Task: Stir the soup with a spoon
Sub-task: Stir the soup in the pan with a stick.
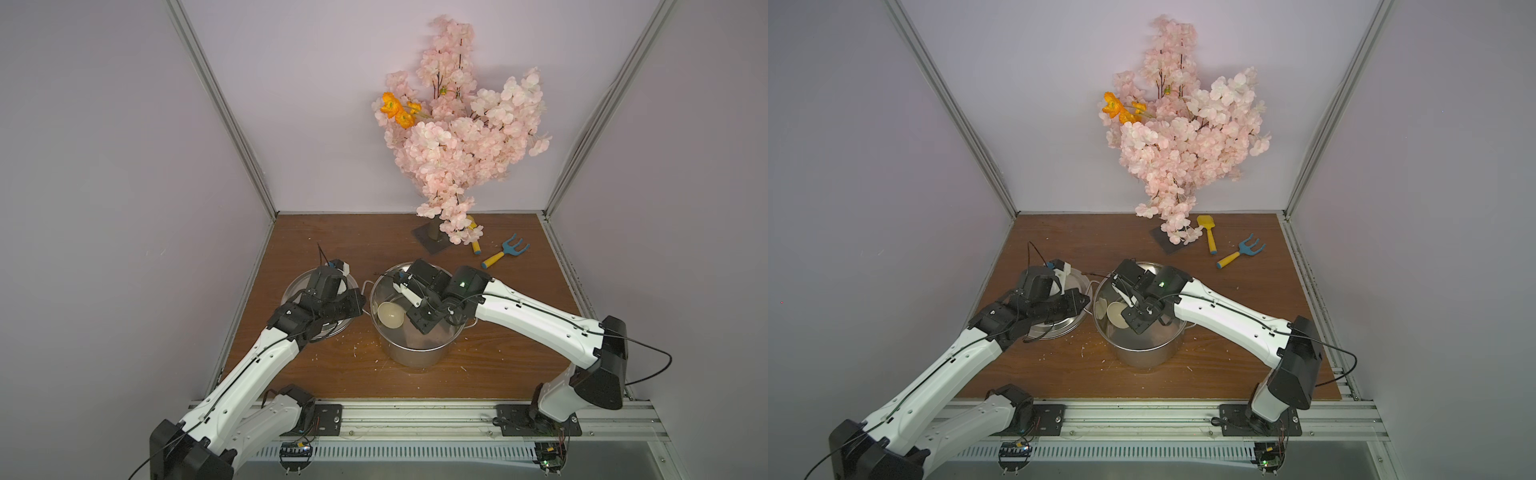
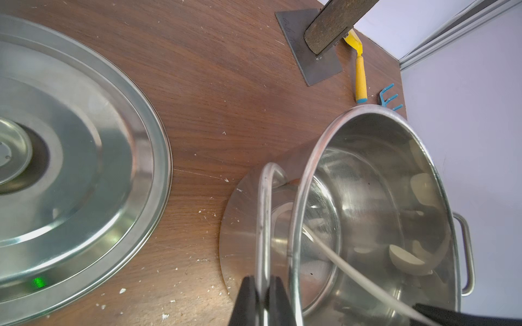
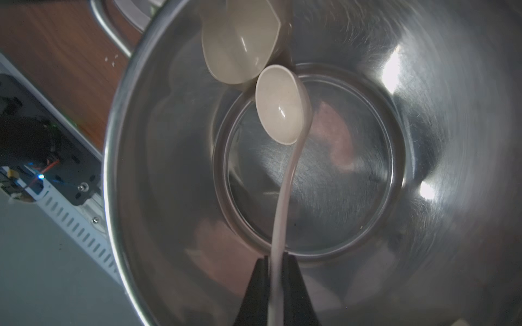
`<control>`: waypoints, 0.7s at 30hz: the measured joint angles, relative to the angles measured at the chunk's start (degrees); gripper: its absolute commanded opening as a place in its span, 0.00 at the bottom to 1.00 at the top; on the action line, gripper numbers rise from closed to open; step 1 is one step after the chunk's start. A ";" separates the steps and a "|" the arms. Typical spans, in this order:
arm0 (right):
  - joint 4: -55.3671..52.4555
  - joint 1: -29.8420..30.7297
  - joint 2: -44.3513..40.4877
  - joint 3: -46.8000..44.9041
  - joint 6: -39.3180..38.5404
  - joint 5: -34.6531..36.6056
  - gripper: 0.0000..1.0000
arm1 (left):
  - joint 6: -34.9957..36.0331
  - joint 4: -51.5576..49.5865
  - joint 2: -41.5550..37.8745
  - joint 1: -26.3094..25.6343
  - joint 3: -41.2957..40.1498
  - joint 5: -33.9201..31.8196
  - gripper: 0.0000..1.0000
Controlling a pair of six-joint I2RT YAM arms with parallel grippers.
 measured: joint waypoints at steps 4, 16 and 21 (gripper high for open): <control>1.42 1.27 -6.29 -6.91 1.36 -0.61 0.00 | 0.20 0.11 0.11 0.00 0.09 0.09 0.00; -1.01 -11.56 -17.59 -15.98 1.68 3.67 0.00 | 0.39 0.28 0.37 0.00 0.20 0.07 0.00; 1.09 -12.46 -12.66 -12.68 0.52 2.40 0.00 | 0.37 0.35 0.37 0.00 0.20 0.07 0.00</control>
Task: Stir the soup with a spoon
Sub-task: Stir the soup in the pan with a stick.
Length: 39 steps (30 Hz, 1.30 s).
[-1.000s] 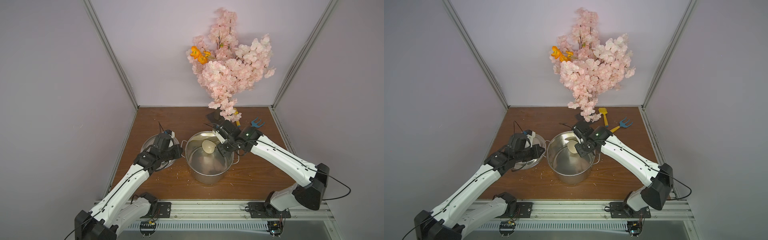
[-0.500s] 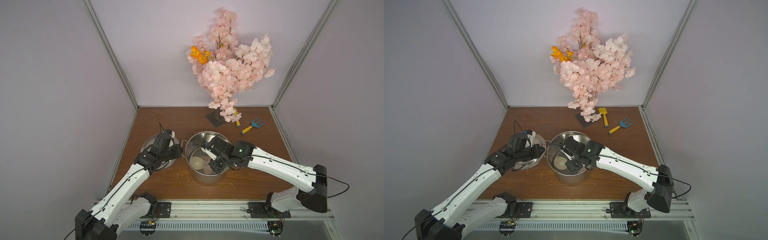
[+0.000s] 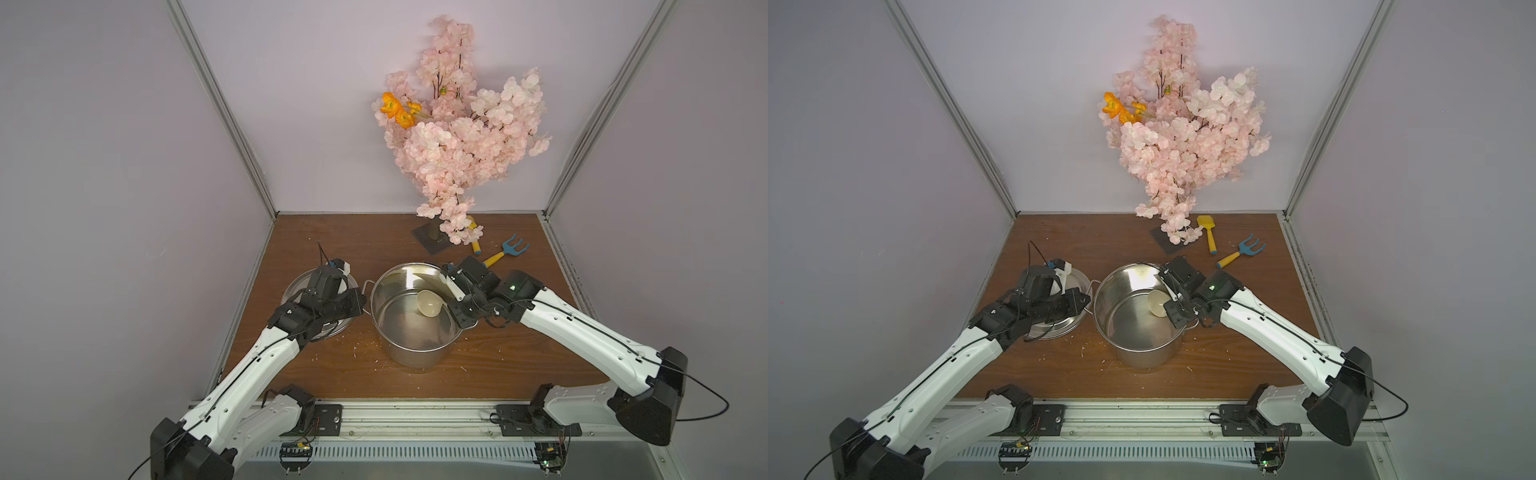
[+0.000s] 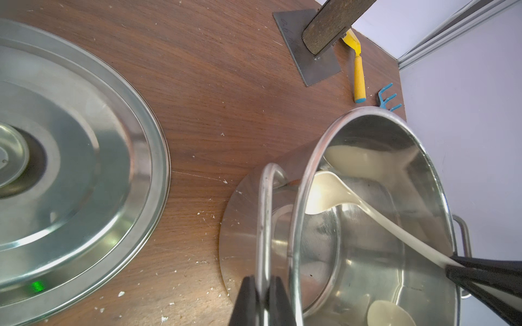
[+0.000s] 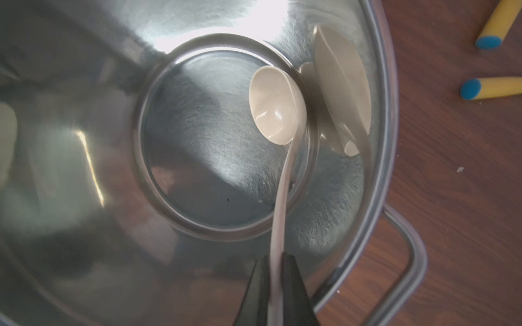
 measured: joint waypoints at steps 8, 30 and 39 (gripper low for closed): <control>4.52 4.28 9.51 7.41 -1.05 -4.87 0.00 | -0.02 -0.02 0.00 0.00 0.00 -0.04 0.00; 2.78 3.93 -6.93 -5.38 2.40 -1.92 0.00 | -0.17 -0.31 -0.07 0.00 0.00 -0.37 0.10; 5.99 3.15 -7.74 0.09 3.72 -5.11 0.00 | 0.07 -1.66 -0.81 -0.02 0.00 -0.35 0.48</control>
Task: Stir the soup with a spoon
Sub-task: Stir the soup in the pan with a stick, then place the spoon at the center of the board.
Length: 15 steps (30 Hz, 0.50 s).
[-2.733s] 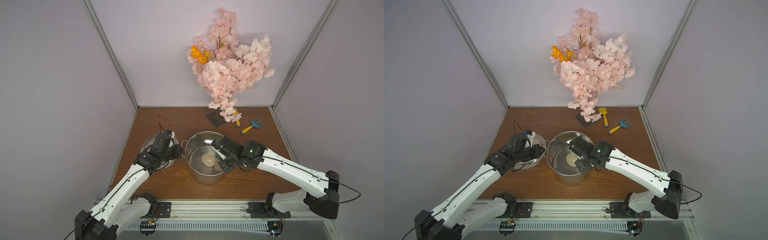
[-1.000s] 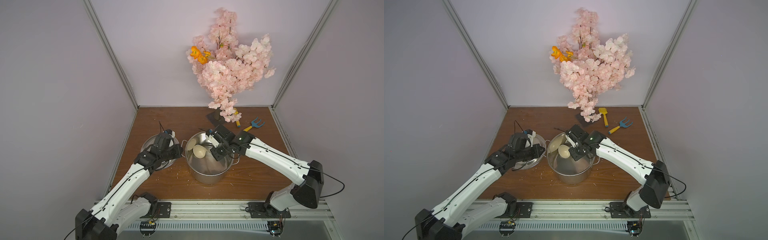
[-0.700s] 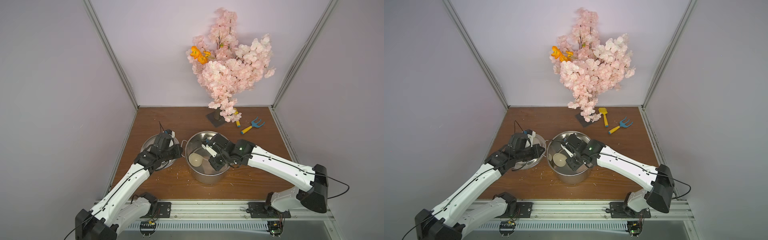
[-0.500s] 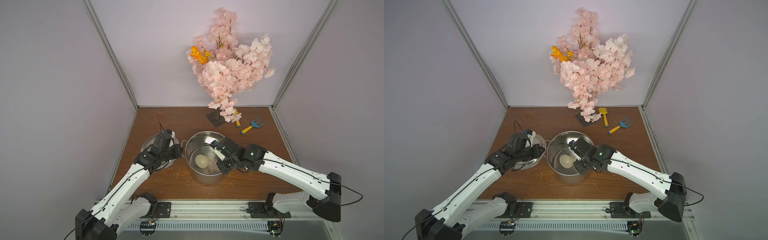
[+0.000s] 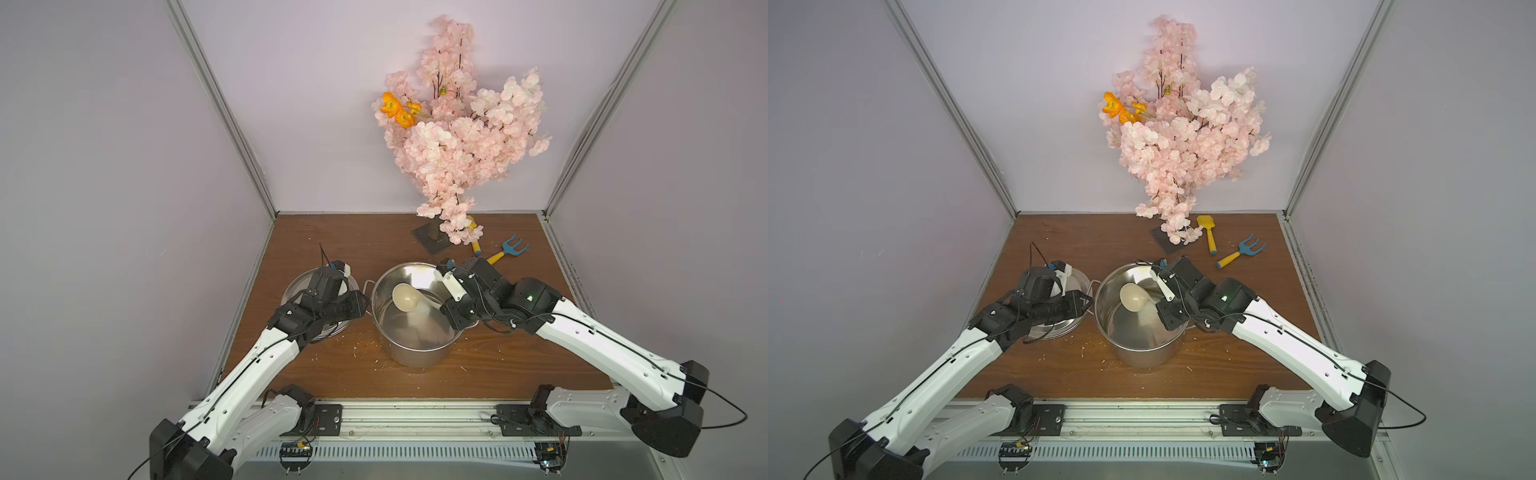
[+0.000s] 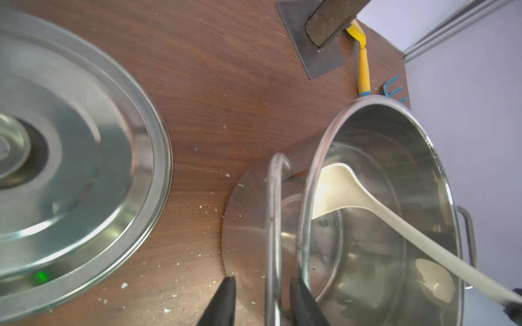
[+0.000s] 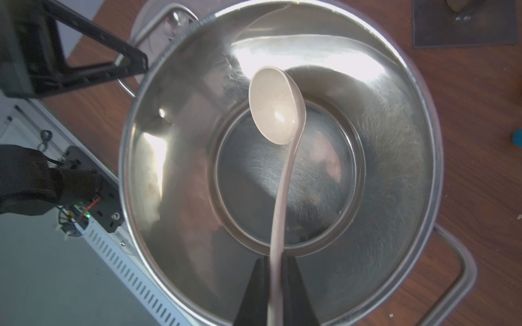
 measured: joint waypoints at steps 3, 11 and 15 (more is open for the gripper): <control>0.52 -1.01 -2.12 0.66 0.61 -0.50 0.00 | -0.02 -0.17 -0.39 0.00 0.00 0.11 0.57; 0.39 -3.80 -10.29 0.83 2.47 -1.57 0.00 | 0.11 -0.70 -1.25 0.00 1.40 -0.11 0.75; 0.81 -5.09 -15.43 -0.68 4.17 -1.36 0.00 | 0.28 -0.83 -2.78 0.00 2.73 -0.79 0.89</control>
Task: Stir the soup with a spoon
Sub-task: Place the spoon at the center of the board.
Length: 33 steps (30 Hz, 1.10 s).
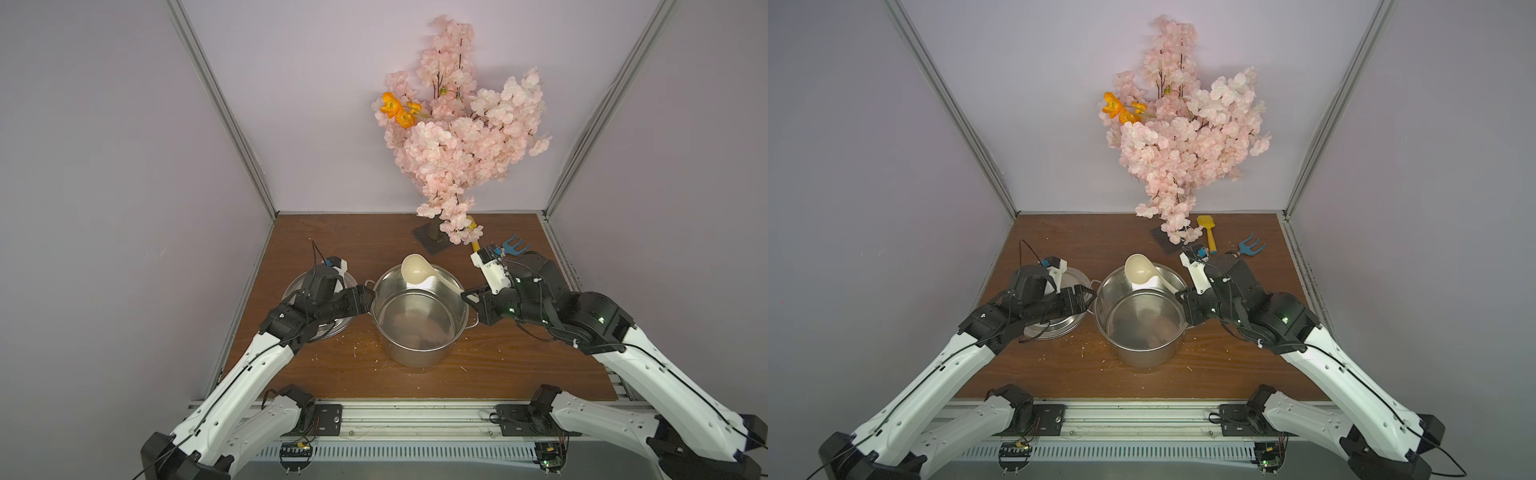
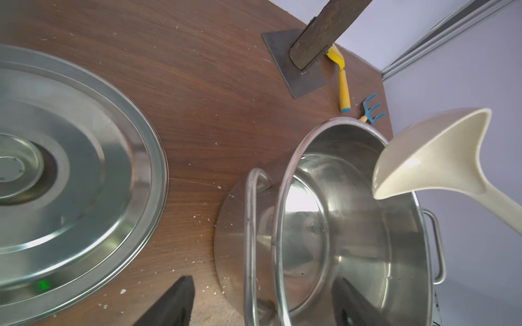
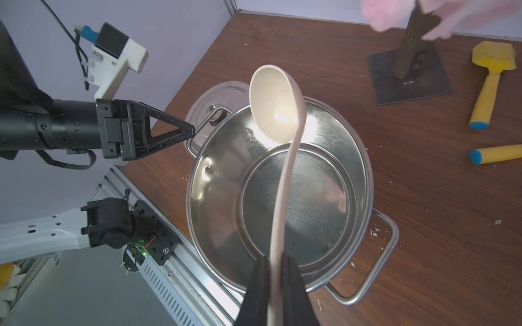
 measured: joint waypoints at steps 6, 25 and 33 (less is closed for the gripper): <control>1.55 -2.60 -9.73 -6.01 4.92 5.27 0.00 | 0.33 -0.11 -2.23 0.00 1.05 -2.27 0.98; 17.94 -9.88 -17.66 -27.50 20.11 19.78 0.00 | -1.84 1.22 -10.75 0.00 -0.44 -13.99 0.96; 30.40 -21.77 -22.12 -48.09 26.71 4.48 0.00 | -2.08 1.68 -18.38 0.00 -7.43 -18.99 0.96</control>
